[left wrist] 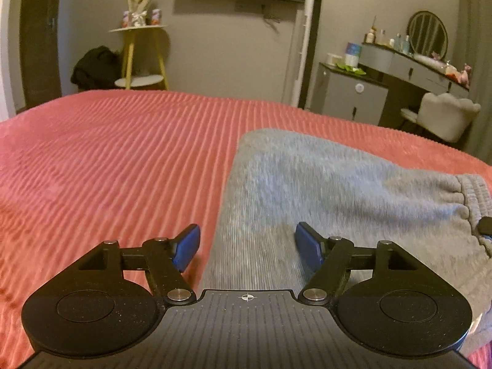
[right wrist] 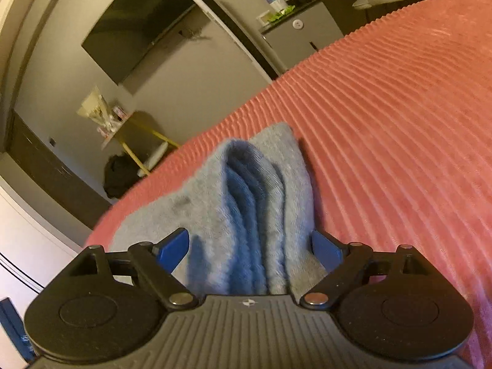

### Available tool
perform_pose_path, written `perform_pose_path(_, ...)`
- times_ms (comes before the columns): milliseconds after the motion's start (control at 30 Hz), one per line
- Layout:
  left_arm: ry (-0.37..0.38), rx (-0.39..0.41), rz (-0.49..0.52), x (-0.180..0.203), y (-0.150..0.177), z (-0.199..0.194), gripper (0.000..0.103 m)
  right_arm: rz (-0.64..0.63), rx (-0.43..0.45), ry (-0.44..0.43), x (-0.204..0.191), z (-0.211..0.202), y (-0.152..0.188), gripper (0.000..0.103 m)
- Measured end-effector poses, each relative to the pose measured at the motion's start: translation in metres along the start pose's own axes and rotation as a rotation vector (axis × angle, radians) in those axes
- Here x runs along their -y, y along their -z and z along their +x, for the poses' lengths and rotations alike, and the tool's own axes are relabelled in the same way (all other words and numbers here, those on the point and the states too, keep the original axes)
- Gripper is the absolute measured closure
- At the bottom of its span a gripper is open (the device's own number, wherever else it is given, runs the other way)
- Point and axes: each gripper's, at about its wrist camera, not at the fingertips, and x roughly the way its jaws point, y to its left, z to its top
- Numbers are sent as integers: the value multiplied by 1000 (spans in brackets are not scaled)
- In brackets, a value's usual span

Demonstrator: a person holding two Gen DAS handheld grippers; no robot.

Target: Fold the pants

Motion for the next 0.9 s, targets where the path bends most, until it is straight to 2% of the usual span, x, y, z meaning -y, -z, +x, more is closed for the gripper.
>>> perform_pose_path(133,-11,-15,-25,1,5,-12,28,-25,8,26,0,-3,5,15)
perform_pose_path(267,-21,-46,-11,2,9,-26,27,-42,62,73,-8,-25,13,15)
perform_pose_path(400,-31,-63,16,8,14,-39,27,-24,45,29,-18,-48,26,15)
perform_pose_path(500,-13,-80,27,10,20,-48,27,74,1,-36,-16,-58,34,14)
perform_pose_path(567,-10,-75,31,9,24,-55,26,161,0,-50,-7,-63,40,15)
perform_pose_path(700,-4,-75,12,6,27,-66,26,443,-45,-144,23,-62,51,16)
perform_pose_path(800,2,-86,-29,-1,26,-71,25,460,-22,-167,30,-59,48,21)
perform_pose_path(833,2,-97,-43,-3,26,-72,25,458,-16,-157,31,-57,46,31)
perform_pose_path(867,3,-104,-59,-6,27,-74,25,462,-19,-148,31,-54,48,36)
perform_pose_path(900,0,-112,-71,-8,28,-76,25,468,-37,-126,32,-50,50,48)
